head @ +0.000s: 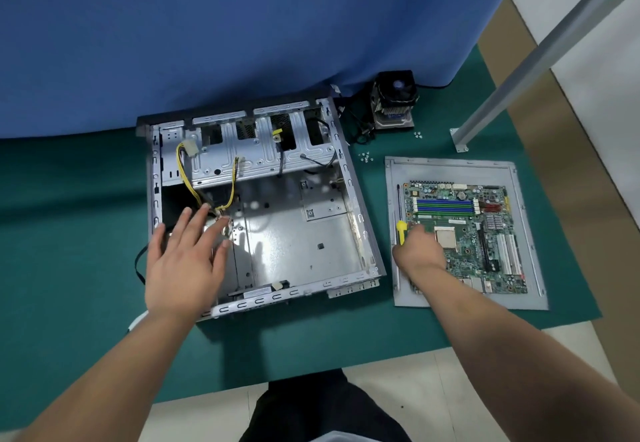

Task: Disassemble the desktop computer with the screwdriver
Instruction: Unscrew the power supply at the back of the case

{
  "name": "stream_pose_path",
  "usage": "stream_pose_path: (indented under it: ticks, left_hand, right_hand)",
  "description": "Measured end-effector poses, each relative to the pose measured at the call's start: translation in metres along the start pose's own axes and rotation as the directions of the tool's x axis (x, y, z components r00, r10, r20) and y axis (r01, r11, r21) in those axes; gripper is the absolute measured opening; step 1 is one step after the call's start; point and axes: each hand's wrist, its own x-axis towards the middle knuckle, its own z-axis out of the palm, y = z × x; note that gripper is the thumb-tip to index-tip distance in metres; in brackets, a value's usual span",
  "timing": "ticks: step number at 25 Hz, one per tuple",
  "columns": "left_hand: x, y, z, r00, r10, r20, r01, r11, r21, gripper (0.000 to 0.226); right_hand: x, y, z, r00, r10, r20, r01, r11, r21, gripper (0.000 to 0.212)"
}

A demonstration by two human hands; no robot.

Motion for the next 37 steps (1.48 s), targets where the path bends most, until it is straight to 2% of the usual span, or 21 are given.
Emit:
stream_pose_path:
  ticks: [2, 4, 8, 10, 12, 13, 14, 15, 16, 17, 18, 19, 21, 24, 27, 32, 37]
  left_hand:
    - [0.001, -0.001, 0.0, 1.0, 0.007, -0.01, -0.007, 1.0, -0.011, 0.051]
    - [0.002, -0.002, 0.001, 1.0, 0.01, -0.009, -0.01, 1.0, -0.02, 0.047]
    - [-0.002, 0.0, -0.006, 0.999, 0.011, -0.047, -0.017, 0.992, -0.125, 0.04]
    - [-0.007, -0.001, -0.013, 0.995, 0.033, -0.091, -0.055, 0.964, -0.26, 0.037]
    - [-0.014, 0.0, -0.022, 0.995, 0.007, -0.104, -0.059, 0.862, -0.504, 0.034]
    - [-0.021, 0.003, -0.026, 0.995, -0.043, -0.088, -0.025, 0.759, -0.651, 0.032]
    - [-0.029, 0.008, -0.03, 0.993, -0.114, -0.034, 0.043, 0.613, -0.789, 0.029]
    - [-0.039, 0.015, -0.035, 0.983, -0.175, 0.063, 0.133, 0.424, -0.896, 0.026]
    - [-0.049, 0.023, -0.038, 0.961, -0.201, 0.189, 0.229, 0.194, -0.954, 0.025]
    - [-0.059, 0.03, -0.041, 0.929, -0.188, 0.318, 0.316, -0.039, -0.948, 0.024]
    - [-0.07, 0.033, -0.042, 0.897, -0.153, 0.414, 0.375, -0.227, -0.899, 0.023]
    - [-0.08, 0.033, -0.042, 0.873, -0.127, 0.471, 0.406, -0.345, -0.846, 0.022]
    - [-0.101, 0.026, -0.039, 0.843, -0.105, 0.527, 0.429, -0.46, -0.777, 0.022]
    - [-0.123, 0.012, -0.03, 0.809, -0.063, 0.585, 0.46, -0.551, -0.696, 0.03]
    - [-0.132, 0.005, -0.022, 0.771, 0.006, 0.636, 0.53, -0.559, -0.637, 0.029]
    - [-0.129, 0.009, -0.014, 0.679, 0.034, 0.733, 0.613, -0.577, -0.54, 0.013]
    - [-0.127, 0.011, -0.01, 0.679, 0.012, 0.734, 0.601, -0.585, -0.545, 0.018]
  right_hand:
    - [0.0, 0.002, -0.009, 0.997, -0.026, 0.067, 0.021, 0.997, 0.074, 0.016]
    - [-0.007, 0.004, -0.021, 0.994, -0.072, 0.088, 0.049, 0.968, 0.245, 0.017]
    - [-0.049, -0.005, -0.058, 0.991, -0.117, -0.071, 0.137, 0.857, 0.496, 0.015]
    - [-0.085, -0.019, -0.071, 0.979, -0.153, -0.137, 0.205, 0.742, 0.638, 0.022]
    - [-0.131, -0.039, -0.069, 0.96, -0.265, -0.089, 0.233, 0.584, 0.777, 0.027]
    - [-0.155, -0.048, -0.058, 0.94, -0.34, -0.041, 0.231, 0.541, 0.809, 0.027]
    - [-0.179, -0.056, -0.042, 0.914, -0.406, 0.019, 0.212, 0.515, 0.831, 0.023]
    - [-0.202, -0.062, -0.021, 0.888, -0.453, 0.08, 0.181, 0.504, 0.845, 0.02]
    - [-0.223, -0.067, 0.0, 0.866, -0.482, 0.132, 0.156, 0.511, 0.845, 0.018]
    - [-0.241, -0.07, 0.021, 0.851, -0.5, 0.164, 0.148, 0.527, 0.837, 0.015]
    - [-0.258, -0.071, 0.041, 0.839, -0.514, 0.177, 0.155, 0.538, 0.828, 0.012]
    - [-0.272, -0.07, 0.059, 0.831, -0.526, 0.181, 0.162, 0.54, 0.826, 0.013]
    - [-0.295, -0.067, 0.088, 0.826, -0.529, 0.195, 0.157, 0.548, 0.821, 0.016]
    - [-0.314, -0.061, 0.113, 0.828, -0.502, 0.249, 0.147, 0.624, 0.767, 0.02]
    - [-0.327, -0.06, 0.124, 0.827, -0.47, 0.307, 0.107, 0.669, 0.736, 0.018]
    - [-0.335, -0.066, 0.128, 0.826, -0.43, 0.363, 0.014, 0.661, 0.751, 0.012]
    - [-0.334, -0.068, 0.129, 0.853, -0.402, 0.331, 0.035, 0.679, 0.733, 0.016]
